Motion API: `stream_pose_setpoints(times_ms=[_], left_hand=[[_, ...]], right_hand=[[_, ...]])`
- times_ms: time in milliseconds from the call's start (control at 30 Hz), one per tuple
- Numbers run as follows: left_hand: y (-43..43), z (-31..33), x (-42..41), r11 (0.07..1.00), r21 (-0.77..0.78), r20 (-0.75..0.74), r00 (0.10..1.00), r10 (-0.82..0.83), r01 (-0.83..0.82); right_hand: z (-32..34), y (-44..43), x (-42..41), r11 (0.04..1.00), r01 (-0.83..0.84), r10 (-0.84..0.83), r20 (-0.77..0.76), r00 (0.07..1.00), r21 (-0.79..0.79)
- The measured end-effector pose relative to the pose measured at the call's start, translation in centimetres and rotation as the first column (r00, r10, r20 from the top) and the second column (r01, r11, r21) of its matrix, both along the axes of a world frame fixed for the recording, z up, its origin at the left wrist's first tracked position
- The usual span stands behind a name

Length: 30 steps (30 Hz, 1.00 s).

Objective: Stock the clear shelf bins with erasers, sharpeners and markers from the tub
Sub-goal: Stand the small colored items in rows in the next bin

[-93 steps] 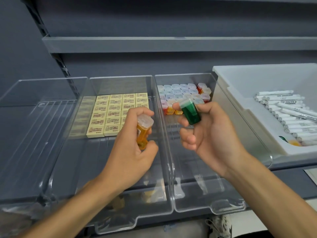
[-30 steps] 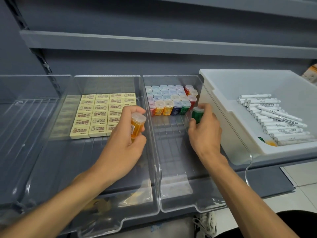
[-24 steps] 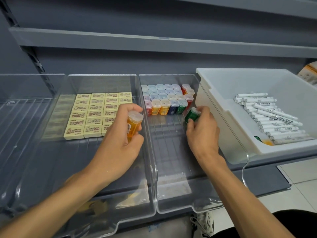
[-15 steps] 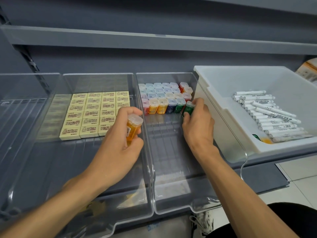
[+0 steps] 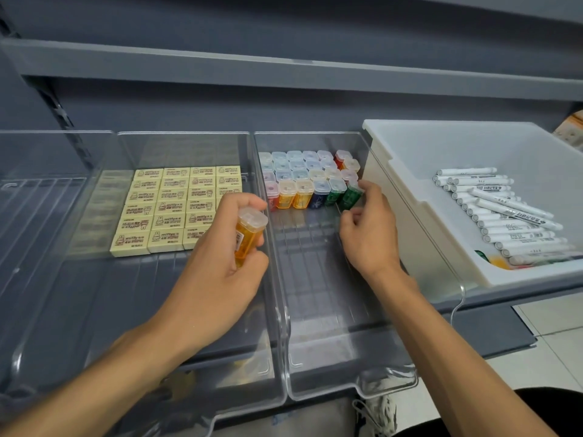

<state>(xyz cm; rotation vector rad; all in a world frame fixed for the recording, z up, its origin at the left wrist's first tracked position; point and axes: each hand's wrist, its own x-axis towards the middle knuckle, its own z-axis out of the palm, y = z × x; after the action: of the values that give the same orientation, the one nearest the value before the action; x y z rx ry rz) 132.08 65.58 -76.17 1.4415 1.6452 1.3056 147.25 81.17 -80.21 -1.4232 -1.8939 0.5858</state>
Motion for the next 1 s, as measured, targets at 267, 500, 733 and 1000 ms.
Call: stream_pose_setpoints(times_ms=[267, 500, 733, 1000], left_hand=[[-0.2, -0.3, 0.0, 1.000, -0.026, -0.007, 1.000, 0.002, -0.003], [0.0, -0.6, -0.1, 0.999, -0.047, -0.014, 1.000, 0.011, -0.012], [0.0, -0.5, -0.1, 0.999, -0.049, -0.004, 1.000, 0.018, -0.018], [0.0, -0.8, -0.1, 1.000, -0.015, -0.032, 0.999, 0.021, -0.022]], right_hand=[[0.1, -0.6, 0.1, 0.996, -0.090, 0.088, -0.139, 0.986, -0.007], [-0.1, -0.2, -0.2, 0.993, -0.099, 0.080, -0.264, 0.961, -0.060], [0.7, 0.5, -0.4, 0.963, -0.181, 0.089, -0.392, 0.915, -0.202], [0.5, -0.9, 0.9, 0.960, -0.212, 0.166, -0.239, 0.957, -0.181]])
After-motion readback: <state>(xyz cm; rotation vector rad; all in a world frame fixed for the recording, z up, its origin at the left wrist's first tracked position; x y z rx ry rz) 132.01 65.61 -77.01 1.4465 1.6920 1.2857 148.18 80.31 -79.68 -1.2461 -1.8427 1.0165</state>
